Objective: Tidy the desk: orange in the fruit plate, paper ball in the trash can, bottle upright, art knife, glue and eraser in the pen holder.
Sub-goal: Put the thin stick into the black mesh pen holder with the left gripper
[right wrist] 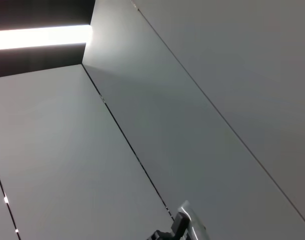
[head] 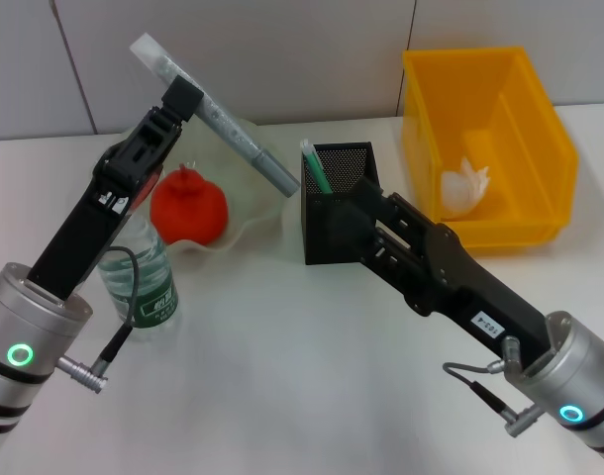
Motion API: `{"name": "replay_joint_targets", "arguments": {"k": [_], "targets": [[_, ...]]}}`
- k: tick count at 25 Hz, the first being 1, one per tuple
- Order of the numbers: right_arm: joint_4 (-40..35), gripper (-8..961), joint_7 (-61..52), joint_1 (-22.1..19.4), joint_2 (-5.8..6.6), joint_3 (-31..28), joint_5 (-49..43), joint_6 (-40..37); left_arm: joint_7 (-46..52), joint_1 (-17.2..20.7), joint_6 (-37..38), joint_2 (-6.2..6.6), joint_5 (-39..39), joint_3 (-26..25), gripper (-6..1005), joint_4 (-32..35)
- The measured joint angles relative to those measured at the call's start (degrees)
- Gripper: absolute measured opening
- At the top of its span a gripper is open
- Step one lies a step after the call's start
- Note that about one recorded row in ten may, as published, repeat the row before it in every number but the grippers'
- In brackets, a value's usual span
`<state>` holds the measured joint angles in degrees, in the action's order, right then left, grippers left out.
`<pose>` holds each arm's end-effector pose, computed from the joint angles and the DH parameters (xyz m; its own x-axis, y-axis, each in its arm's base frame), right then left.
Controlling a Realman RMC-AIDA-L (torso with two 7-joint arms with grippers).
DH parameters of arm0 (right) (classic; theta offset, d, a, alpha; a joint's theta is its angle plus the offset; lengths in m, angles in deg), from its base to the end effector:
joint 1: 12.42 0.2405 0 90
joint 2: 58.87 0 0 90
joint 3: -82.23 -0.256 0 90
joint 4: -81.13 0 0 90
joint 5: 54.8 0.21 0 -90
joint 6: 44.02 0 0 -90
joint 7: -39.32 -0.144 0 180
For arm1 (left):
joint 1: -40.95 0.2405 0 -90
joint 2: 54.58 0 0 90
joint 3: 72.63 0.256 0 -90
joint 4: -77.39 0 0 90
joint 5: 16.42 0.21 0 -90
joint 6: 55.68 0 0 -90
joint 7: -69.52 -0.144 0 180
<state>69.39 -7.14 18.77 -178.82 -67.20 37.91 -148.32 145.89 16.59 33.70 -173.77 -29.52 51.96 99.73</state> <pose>0.2219 0.2573 -0.0563 0.1537 -0.1989 -0.9679 -0.5741 -0.8152 0.0764 -0.1968 0.2993 -0.0345 -0.1893 0.4130 0.8908 0.5802 -0.6849 0.4408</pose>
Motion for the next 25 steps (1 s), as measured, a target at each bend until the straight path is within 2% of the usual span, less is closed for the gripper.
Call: {"name": "replay_joint_targets", "arguments": {"k": [25], "targets": [[-1.59, 667, -0.47, 1.93, -0.02, -0.08, -0.68, -0.38, 0.28, 0.14, -0.61, 0.00, -1.41, 0.83, 135, 0.17]]}}
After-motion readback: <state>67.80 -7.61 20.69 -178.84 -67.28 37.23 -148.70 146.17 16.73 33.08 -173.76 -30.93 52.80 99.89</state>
